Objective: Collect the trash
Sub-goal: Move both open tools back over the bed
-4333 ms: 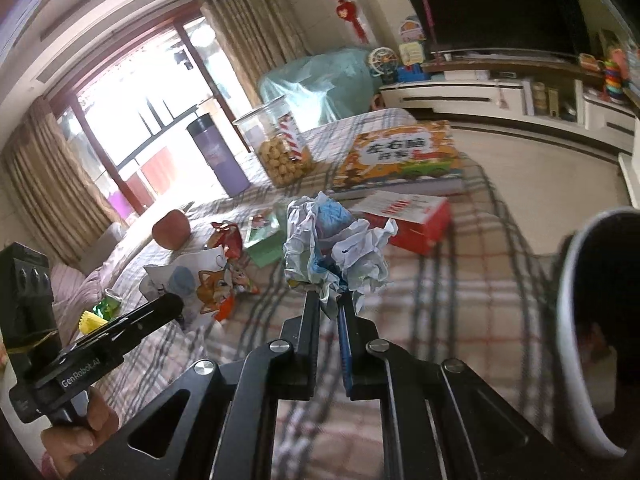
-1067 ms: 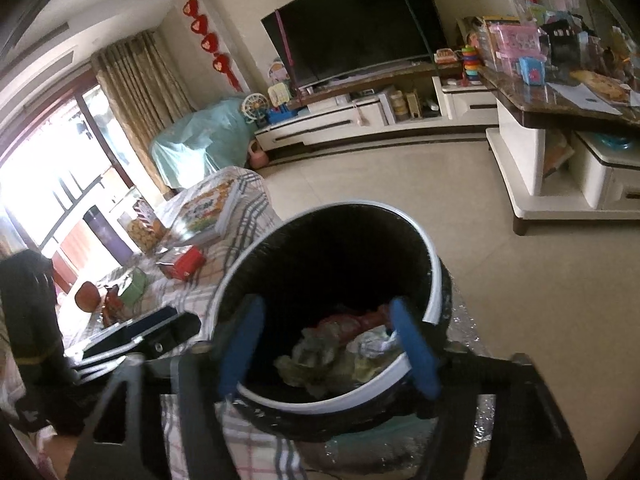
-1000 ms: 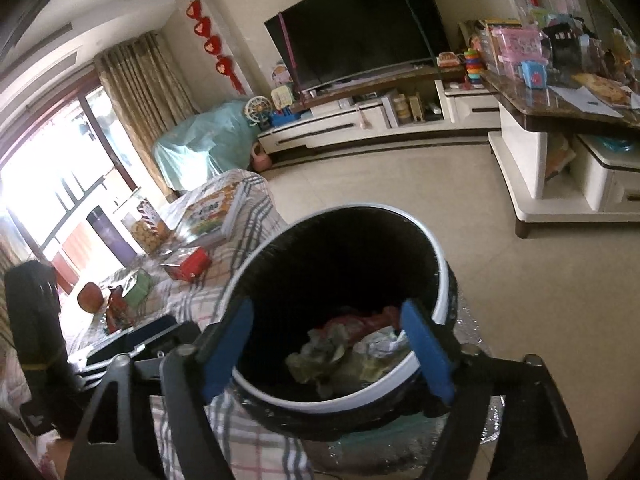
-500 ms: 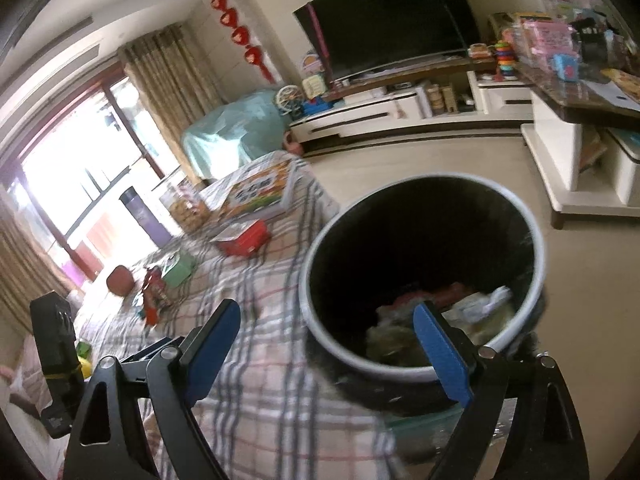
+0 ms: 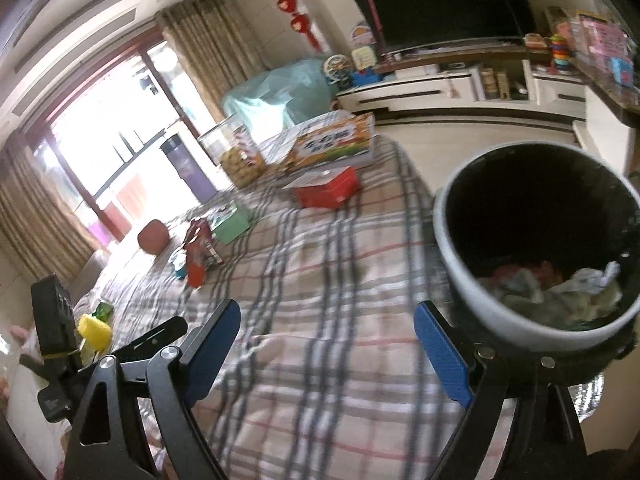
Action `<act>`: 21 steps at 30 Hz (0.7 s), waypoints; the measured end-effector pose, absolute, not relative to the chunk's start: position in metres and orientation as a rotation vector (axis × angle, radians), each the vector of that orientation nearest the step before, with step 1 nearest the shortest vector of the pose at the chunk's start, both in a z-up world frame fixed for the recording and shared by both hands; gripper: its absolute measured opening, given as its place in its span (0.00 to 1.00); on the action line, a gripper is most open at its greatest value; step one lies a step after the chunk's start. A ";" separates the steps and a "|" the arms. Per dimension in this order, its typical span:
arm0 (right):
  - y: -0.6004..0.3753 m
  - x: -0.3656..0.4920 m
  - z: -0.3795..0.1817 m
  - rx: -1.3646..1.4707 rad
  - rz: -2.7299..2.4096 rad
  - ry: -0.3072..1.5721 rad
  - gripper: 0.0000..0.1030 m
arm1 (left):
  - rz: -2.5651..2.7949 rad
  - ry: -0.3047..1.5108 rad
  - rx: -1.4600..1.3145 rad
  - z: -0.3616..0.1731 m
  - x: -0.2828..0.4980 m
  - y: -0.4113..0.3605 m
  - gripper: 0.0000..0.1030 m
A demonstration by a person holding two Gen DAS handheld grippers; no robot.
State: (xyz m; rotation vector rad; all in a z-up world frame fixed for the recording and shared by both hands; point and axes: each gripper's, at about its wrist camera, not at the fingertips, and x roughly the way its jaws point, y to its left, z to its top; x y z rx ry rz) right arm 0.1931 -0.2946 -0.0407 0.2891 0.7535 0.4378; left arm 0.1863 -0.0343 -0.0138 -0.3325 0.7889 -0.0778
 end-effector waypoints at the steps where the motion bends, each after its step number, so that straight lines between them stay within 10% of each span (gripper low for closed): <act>1: -0.290 0.193 -0.042 0.288 0.446 0.757 0.87 | -0.066 0.785 -0.334 -0.013 0.183 -0.030 0.65; 21: -0.209 0.215 -0.053 0.273 0.568 0.819 0.87 | 0.061 0.785 -0.334 -0.023 0.219 0.044 0.65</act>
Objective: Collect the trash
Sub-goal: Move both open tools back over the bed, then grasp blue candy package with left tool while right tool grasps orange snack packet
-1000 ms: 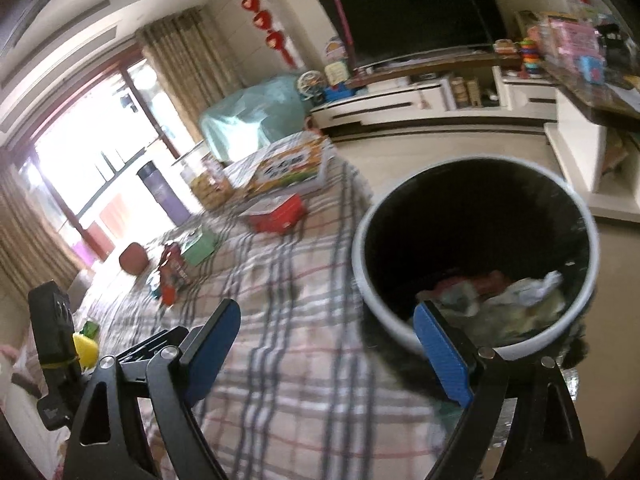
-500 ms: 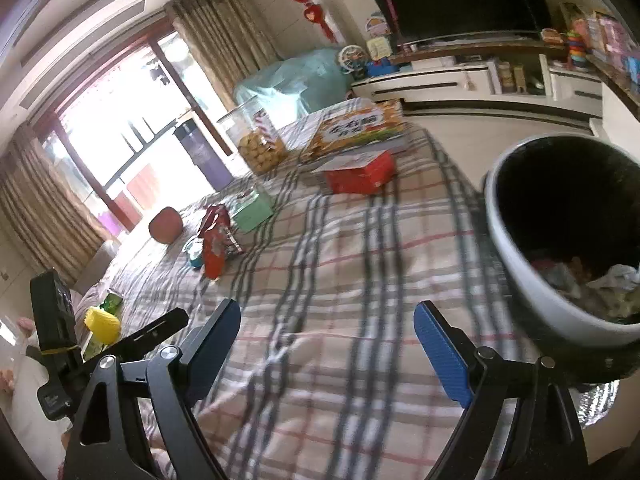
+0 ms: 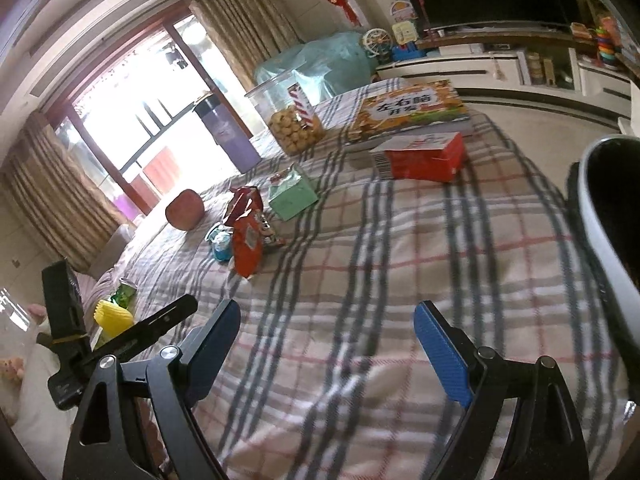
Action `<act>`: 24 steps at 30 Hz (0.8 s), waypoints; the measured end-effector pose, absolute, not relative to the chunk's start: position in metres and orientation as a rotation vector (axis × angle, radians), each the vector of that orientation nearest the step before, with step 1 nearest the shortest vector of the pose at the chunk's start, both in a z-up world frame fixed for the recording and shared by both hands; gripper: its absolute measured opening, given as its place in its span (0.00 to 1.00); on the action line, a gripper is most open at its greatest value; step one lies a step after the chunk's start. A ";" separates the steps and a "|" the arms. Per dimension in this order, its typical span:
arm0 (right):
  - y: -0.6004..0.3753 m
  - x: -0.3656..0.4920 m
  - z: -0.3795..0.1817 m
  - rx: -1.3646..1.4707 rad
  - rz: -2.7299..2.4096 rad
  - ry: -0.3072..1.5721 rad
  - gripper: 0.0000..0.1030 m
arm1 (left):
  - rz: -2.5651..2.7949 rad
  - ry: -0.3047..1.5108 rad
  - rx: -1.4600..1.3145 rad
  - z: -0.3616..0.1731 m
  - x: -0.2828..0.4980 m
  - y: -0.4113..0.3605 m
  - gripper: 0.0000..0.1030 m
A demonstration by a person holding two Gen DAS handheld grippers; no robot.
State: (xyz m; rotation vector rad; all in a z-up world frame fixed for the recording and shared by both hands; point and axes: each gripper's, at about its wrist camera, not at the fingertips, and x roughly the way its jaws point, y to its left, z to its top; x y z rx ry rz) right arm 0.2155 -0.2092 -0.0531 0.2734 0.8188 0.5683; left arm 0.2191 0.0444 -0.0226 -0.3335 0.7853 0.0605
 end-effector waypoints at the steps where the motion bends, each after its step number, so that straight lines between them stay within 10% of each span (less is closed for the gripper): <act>1: -0.207 0.217 -0.053 0.273 0.572 0.821 0.87 | 0.063 0.788 -0.336 -0.023 0.224 0.048 0.65; 17: -0.183 0.249 -0.063 0.302 0.601 0.854 0.87 | 0.098 0.841 -0.281 -0.043 0.330 0.060 0.64; 24: -0.177 0.261 -0.066 0.323 0.608 0.862 0.87 | 0.076 0.845 -0.233 -0.056 0.336 0.053 0.48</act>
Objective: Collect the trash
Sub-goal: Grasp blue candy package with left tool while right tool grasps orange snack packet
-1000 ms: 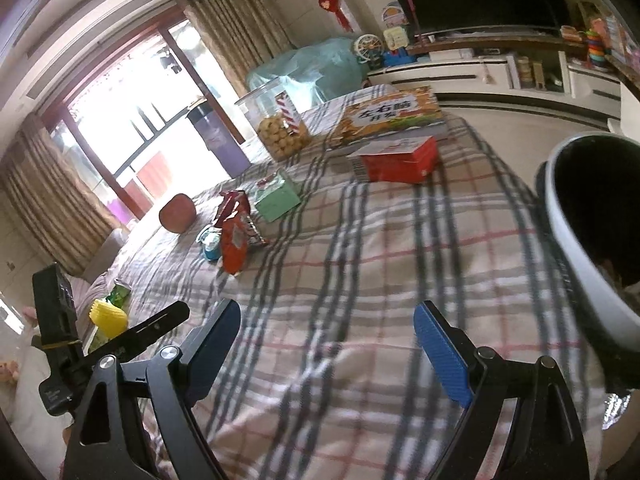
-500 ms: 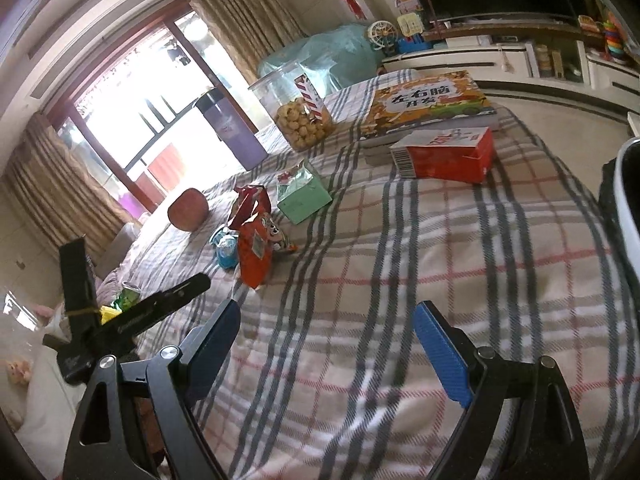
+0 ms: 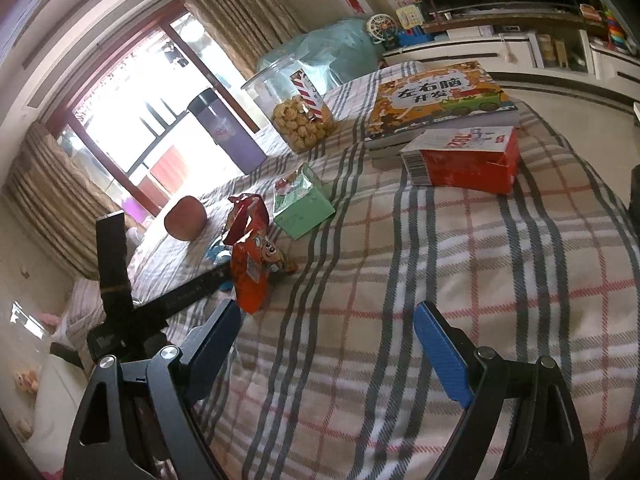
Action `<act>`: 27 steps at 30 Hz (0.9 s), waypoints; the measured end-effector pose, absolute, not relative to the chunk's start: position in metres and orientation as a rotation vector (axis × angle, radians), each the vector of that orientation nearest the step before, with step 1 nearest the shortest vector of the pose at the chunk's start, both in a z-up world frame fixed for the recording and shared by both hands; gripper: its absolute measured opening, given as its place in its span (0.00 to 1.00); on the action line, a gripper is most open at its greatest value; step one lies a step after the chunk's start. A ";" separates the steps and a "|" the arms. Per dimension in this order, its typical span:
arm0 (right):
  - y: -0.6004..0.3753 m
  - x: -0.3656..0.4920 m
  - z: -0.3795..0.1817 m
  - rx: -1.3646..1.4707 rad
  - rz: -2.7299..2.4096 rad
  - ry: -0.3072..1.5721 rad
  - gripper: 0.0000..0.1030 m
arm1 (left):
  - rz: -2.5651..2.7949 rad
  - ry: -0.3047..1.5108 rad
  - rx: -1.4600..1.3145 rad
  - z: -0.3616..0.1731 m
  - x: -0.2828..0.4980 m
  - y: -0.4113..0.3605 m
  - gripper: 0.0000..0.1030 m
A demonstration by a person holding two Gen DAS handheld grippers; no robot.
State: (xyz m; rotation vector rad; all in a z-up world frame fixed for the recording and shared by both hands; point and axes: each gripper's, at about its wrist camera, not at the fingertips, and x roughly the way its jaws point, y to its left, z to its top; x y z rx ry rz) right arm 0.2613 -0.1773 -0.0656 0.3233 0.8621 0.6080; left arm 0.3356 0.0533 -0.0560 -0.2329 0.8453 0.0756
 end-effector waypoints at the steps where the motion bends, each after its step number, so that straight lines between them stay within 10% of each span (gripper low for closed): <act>1: -0.175 0.262 -0.066 0.320 0.611 0.863 0.87 | 0.071 0.842 -0.236 -0.055 0.333 0.054 0.47; 18: -0.103 0.285 -0.073 0.229 0.678 0.878 0.78 | -0.053 0.880 -0.260 -0.047 0.245 0.075 0.48; 27: -0.094 0.290 -0.077 0.230 0.717 0.874 0.26 | 0.045 0.864 -0.247 -0.045 0.240 0.055 0.67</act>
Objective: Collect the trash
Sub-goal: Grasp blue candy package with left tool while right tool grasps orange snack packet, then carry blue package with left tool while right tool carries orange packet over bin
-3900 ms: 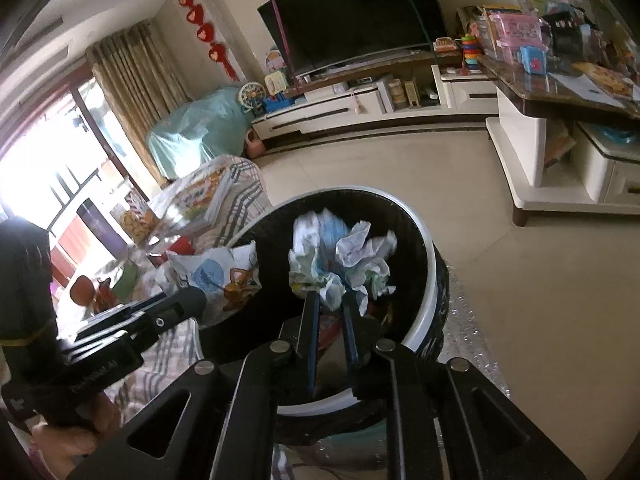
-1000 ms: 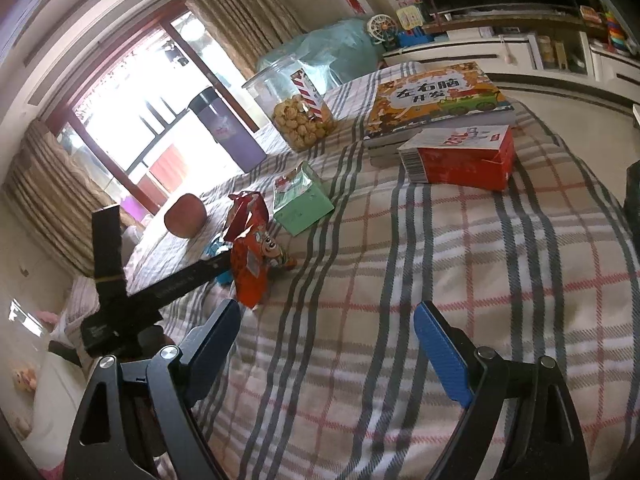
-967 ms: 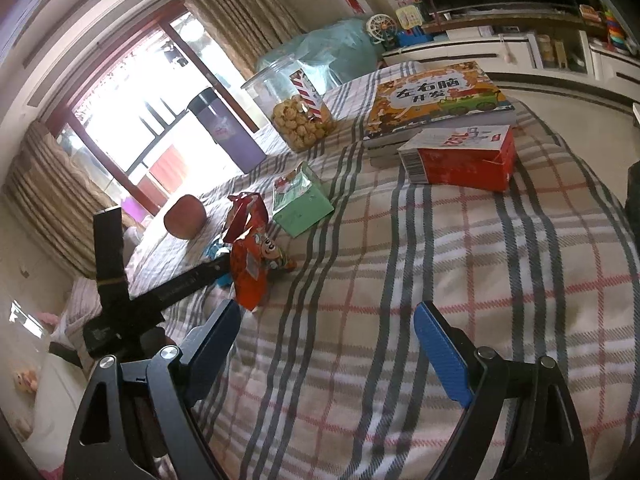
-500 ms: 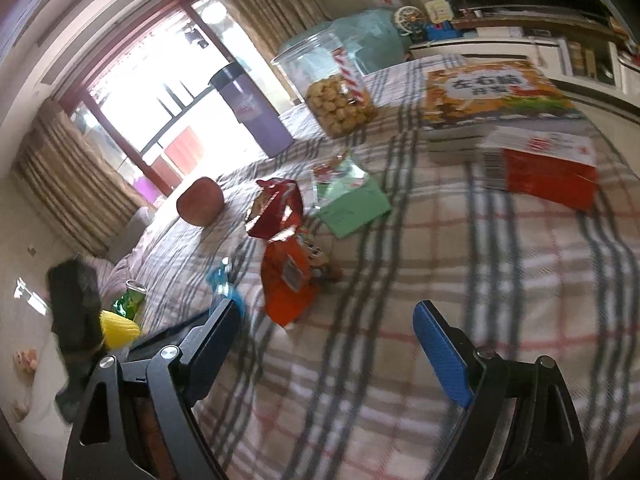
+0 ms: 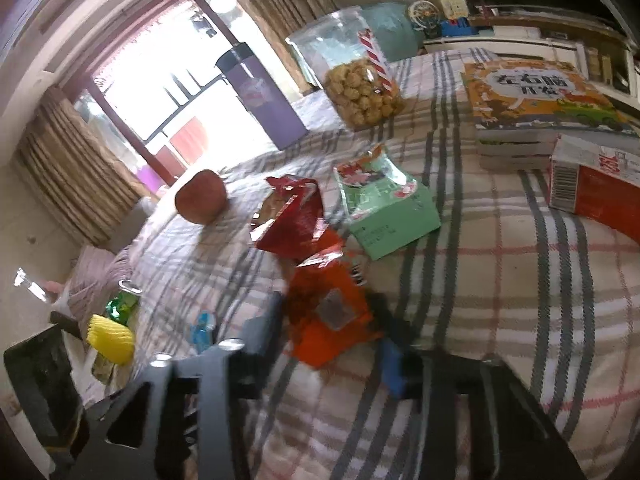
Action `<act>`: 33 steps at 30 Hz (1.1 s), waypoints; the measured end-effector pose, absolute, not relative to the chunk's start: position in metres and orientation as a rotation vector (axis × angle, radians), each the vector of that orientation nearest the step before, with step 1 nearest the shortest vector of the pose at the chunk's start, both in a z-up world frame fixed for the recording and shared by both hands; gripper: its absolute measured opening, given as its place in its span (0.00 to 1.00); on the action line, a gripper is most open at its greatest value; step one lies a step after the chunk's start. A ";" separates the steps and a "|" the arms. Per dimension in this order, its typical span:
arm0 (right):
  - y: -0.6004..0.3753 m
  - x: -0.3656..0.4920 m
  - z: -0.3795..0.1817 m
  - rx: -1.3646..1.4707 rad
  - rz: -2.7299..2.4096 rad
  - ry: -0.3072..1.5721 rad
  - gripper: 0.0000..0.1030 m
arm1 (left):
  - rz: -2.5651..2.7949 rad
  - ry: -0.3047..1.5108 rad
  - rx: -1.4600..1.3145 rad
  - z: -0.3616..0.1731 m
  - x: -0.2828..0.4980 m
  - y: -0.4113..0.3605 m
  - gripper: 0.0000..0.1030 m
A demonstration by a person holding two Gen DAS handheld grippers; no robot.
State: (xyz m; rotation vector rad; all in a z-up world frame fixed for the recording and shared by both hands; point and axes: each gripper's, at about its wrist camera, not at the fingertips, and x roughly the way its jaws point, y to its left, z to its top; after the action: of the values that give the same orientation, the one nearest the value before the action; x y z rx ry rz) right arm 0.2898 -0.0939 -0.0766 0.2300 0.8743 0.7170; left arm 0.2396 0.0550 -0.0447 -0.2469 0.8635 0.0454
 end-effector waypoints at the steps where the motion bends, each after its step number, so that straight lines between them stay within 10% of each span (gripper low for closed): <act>1: -0.094 0.287 -0.075 0.212 0.700 0.870 0.10 | 0.060 0.866 -0.233 -0.045 0.241 0.052 0.66; 5: -0.110 0.277 -0.072 0.227 0.701 0.864 0.06 | 0.063 0.860 -0.212 -0.047 0.246 0.046 0.49; 33: -0.244 0.205 -0.048 0.344 0.599 0.783 0.01 | -0.194 0.812 -0.180 -0.022 0.211 -0.039 0.47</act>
State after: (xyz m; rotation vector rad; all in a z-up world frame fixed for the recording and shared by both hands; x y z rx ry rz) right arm 0.2051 -0.2439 -0.0479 0.3439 0.7833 0.5992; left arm 0.2112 -0.0391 -0.0223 -0.1798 0.8124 -0.1939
